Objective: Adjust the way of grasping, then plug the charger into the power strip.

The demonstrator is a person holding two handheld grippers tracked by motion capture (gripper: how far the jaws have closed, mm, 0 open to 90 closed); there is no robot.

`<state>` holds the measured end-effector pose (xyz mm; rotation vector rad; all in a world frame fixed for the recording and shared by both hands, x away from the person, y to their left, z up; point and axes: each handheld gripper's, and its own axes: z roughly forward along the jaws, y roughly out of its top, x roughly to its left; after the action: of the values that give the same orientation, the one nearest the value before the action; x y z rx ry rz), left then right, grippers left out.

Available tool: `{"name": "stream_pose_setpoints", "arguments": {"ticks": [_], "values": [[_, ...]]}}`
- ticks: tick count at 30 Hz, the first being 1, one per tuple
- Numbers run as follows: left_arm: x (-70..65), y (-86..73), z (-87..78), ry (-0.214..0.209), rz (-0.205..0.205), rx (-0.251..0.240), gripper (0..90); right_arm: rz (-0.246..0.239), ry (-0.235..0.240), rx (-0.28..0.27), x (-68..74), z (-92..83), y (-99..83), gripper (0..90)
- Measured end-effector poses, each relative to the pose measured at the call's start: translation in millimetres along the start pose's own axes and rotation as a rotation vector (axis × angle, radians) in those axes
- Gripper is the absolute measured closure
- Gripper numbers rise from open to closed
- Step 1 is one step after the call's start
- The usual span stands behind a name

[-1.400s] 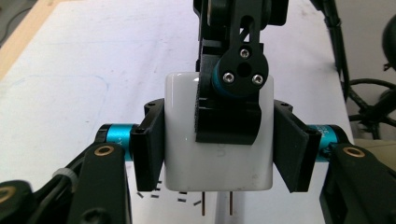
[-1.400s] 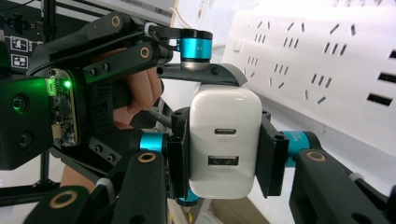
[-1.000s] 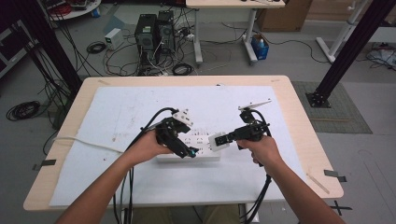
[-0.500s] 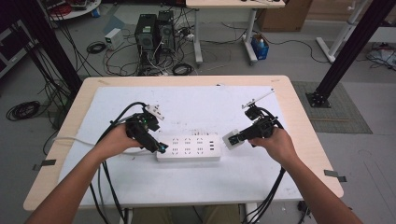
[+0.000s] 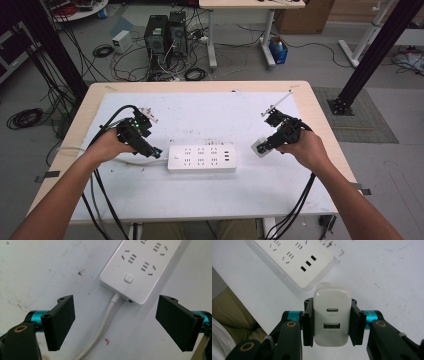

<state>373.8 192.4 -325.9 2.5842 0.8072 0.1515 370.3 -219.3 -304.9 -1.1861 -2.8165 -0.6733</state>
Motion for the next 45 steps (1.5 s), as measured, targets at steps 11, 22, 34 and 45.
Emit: {"name": "stream_pose_setpoints", "arguments": {"ticks": [11,22,34,45], "values": [[9.3,-14.2,-10.8,0.040,-0.098,-0.015,16.0,-0.053,-0.071,0.039,-10.3,-9.8,-3.7,62.4],[9.8,-25.2,-15.7,0.074,-0.092,-0.008,16.0,-0.095,-0.139,0.061,-17.6,-16.9,-11.0,62.4],[7.1,-28.1,-14.4,0.060,-0.046,-0.001,16.0,-0.148,-0.168,0.088,-8.9,-16.3,-9.7,62.3],[5.8,-33.2,-7.4,0.043,0.050,0.042,16.1,-0.312,-0.155,0.094,20.0,-11.5,22.8,62.3]]}}
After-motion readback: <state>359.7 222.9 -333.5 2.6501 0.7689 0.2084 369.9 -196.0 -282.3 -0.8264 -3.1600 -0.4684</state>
